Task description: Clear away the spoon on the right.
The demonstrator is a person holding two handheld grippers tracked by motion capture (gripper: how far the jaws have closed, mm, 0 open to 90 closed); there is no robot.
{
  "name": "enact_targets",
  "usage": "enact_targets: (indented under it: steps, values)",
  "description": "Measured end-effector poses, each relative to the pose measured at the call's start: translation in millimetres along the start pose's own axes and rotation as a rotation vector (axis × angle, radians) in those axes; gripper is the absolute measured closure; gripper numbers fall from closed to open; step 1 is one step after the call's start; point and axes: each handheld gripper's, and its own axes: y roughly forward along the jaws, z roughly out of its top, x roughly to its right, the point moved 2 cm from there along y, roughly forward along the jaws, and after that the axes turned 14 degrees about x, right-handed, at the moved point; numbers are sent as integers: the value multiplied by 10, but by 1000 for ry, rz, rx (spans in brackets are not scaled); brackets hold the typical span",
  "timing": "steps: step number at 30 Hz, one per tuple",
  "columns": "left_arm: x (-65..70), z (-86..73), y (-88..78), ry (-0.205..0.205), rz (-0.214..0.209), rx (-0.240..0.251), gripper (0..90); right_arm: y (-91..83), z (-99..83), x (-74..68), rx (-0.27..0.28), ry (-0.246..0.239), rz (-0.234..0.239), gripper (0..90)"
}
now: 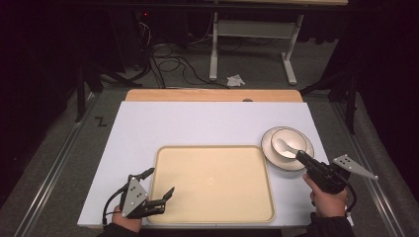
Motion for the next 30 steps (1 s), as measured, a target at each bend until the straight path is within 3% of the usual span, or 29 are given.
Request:
enact_targets:
  steps: [3,6,10,18,23,30]
  values:
    - [4,-10,2,3,-6,-6,158,-14,22,-40,13,11,18,874]
    - [-14,-18,6,-5,3,-6,158,-15,64,-159,32,-19,39,874]
    - [-23,-21,16,-7,1,-8,158,-3,83,-200,42,-44,33,875]
    - [-21,-20,4,-3,1,-7,158,13,111,-98,62,-56,-14,875]
    - [-16,-12,2,0,-1,-5,158,-24,167,-82,92,-54,-18,875]
    - [15,-3,-4,18,-17,-9,158,-76,251,-262,129,-63,47,875]
